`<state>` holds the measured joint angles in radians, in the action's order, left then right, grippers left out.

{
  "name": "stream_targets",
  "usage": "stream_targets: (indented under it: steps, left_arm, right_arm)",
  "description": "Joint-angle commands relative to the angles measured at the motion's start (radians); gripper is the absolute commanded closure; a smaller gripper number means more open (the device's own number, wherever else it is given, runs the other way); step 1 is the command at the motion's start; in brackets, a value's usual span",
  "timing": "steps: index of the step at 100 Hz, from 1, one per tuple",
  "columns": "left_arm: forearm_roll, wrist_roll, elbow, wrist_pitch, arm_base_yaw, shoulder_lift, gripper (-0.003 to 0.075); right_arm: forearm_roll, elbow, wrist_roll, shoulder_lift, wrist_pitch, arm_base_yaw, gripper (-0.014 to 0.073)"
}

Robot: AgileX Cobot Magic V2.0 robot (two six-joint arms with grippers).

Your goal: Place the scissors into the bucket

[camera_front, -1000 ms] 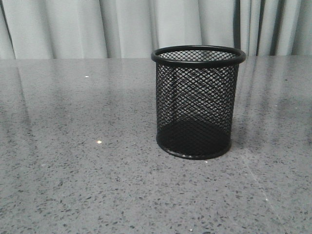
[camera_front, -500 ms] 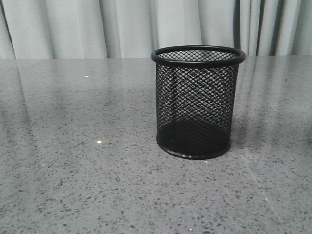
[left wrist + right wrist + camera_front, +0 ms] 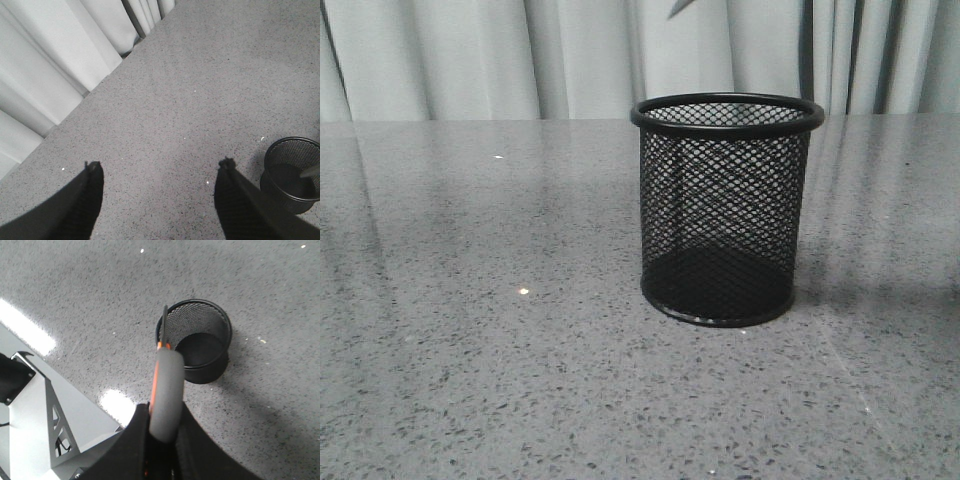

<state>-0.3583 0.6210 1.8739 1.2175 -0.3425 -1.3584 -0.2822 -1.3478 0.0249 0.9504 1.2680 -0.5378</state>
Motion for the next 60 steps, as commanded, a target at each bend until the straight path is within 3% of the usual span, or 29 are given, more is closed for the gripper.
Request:
stream_targets:
  steps: [1, 21, 60]
  left_arm:
    - [-0.037, -0.011, 0.032, -0.051, 0.003, 0.029, 0.0279]
    - [-0.037, -0.009, 0.032, -0.051, 0.003, 0.029, 0.0279]
    - [-0.037, -0.003, 0.032, -0.051, 0.003, 0.027, 0.0279]
  right_arm:
    - [0.016, -0.019, -0.025, 0.014, 0.031, -0.025, 0.0645]
    - [0.07, -0.019, -0.056, 0.033, 0.031, -0.085, 0.0645]
    - [0.127, -0.017, -0.089, 0.062, 0.031, -0.089, 0.0645]
